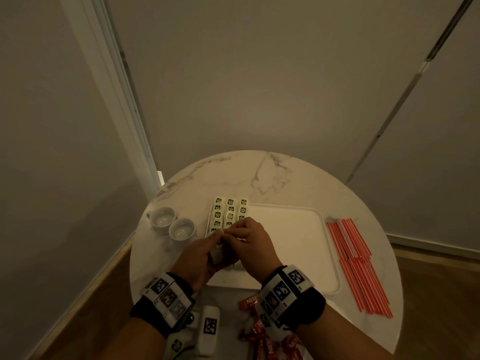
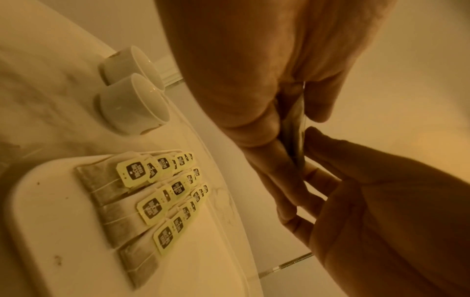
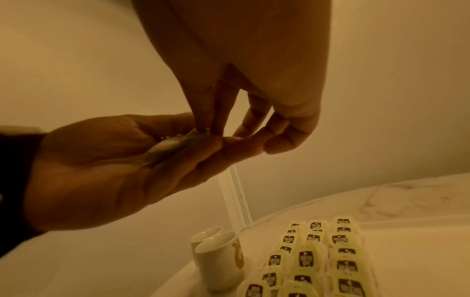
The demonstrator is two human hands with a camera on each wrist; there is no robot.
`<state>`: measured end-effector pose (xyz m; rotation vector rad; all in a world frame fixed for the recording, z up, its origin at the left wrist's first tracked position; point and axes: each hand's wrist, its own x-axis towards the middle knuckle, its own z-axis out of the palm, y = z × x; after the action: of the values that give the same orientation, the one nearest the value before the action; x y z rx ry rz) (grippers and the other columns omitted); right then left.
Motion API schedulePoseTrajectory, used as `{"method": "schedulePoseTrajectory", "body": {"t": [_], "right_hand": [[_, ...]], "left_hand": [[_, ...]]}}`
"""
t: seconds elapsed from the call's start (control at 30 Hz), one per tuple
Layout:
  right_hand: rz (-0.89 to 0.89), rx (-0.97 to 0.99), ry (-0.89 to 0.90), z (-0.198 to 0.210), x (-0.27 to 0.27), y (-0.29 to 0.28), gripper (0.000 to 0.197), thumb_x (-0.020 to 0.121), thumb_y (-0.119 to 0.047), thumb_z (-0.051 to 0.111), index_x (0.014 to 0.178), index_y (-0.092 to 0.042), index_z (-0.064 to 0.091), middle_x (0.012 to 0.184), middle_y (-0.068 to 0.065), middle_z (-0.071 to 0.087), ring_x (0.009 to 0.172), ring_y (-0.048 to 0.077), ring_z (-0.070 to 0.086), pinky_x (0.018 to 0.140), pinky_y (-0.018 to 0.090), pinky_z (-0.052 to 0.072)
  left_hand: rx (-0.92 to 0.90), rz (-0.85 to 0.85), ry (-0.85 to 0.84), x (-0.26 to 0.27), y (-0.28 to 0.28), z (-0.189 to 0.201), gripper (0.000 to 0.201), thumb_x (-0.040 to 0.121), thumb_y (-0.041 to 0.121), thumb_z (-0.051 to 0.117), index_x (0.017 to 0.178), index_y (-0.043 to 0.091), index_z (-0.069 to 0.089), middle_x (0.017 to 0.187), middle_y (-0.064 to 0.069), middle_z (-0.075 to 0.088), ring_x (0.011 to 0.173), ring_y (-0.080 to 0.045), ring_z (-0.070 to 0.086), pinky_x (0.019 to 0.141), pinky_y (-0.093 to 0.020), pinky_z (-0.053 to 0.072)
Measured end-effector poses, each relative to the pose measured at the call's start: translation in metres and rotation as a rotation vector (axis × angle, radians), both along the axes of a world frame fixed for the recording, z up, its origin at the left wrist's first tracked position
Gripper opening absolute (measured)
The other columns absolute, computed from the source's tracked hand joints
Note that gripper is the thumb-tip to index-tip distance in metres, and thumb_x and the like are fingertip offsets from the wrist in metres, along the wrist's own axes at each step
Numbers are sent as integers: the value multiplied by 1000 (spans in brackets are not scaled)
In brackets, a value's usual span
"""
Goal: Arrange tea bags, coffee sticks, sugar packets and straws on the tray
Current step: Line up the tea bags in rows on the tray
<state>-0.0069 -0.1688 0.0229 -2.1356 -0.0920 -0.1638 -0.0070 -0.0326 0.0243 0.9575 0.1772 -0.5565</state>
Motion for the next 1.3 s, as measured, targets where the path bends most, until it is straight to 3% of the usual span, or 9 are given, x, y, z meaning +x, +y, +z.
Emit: {"method": "schedulePoseTrajectory", "body": {"t": [0.17, 0.37, 0.5, 0.63, 0.77, 0.93, 1.03, 1.17, 1.3], "right_hand": [[-35, 44, -7, 0, -3, 3, 11, 84, -22, 72, 90, -15, 78, 93, -4, 54, 97, 12, 50, 79, 7, 35], [-131, 472, 244, -3, -3, -4, 10, 79, -11, 75, 71, -14, 70, 82, 1, 67, 86, 17, 64, 81, 37, 53], [-60, 457, 242, -9, -8, -5, 5, 81, -10, 74, 78, -13, 71, 80, -3, 64, 73, 7, 60, 70, 20, 50], [27, 405, 301, -21, -11, -4, 12, 79, -23, 76, 90, -21, 71, 87, 1, 72, 71, 9, 63, 61, 17, 46], [33, 337, 348, -38, -16, -1, 16, 83, -7, 70, 80, -22, 66, 73, -1, 66, 64, 10, 59, 57, 21, 48], [37, 367, 413, -52, -21, 8, 16, 80, -7, 74, 91, -15, 65, 79, -3, 67, 66, 8, 62, 60, 19, 51], [5, 312, 440, -62, -20, 12, 17, 82, -7, 72, 81, -21, 63, 75, -3, 65, 64, 4, 60, 60, 13, 48], [-132, 271, 507, -84, -20, 16, 22, 78, -9, 74, 78, -21, 55, 80, 1, 64, 72, 13, 62, 61, 17, 46], [-212, 163, 597, -102, -16, 24, 24, 76, -17, 75, 79, -18, 52, 88, -1, 61, 81, 13, 58, 63, 14, 43]], "left_hand": [[116, -10, -87, -4, -2, -2, 43, 89, 37, 47, 123, 11, 56, 116, -14, 68, 109, -28, 64, 91, -44, 52], [390, 173, -243, -10, 4, -8, 21, 92, 20, 57, 104, 7, 68, 94, -15, 73, 88, -27, 71, 70, -35, 56], [541, 261, -378, -13, 8, -10, 11, 88, 9, 63, 93, 5, 72, 83, -8, 74, 75, -10, 70, 65, -19, 52], [509, 294, -298, -9, 11, -18, 12, 87, 11, 64, 92, 4, 72, 89, -15, 73, 89, -30, 69, 84, -45, 56], [504, 305, -246, -8, 14, -29, 11, 88, 11, 63, 92, 7, 73, 89, -13, 74, 92, -32, 69, 89, -51, 53], [549, 296, -180, -9, 23, -58, 12, 85, 30, 68, 91, 25, 76, 92, -10, 73, 99, -44, 62, 90, -60, 49], [557, 293, -109, -8, 22, -70, 11, 87, 21, 66, 87, 22, 77, 89, -14, 73, 91, -40, 63, 86, -54, 50], [598, 256, -124, -9, 25, -80, 12, 88, 8, 64, 94, 15, 71, 90, -6, 74, 85, -16, 69, 75, -26, 55], [868, 245, -166, -12, 33, -97, 11, 88, 11, 64, 98, 15, 65, 95, -2, 67, 90, -18, 63, 74, -24, 49]]}}
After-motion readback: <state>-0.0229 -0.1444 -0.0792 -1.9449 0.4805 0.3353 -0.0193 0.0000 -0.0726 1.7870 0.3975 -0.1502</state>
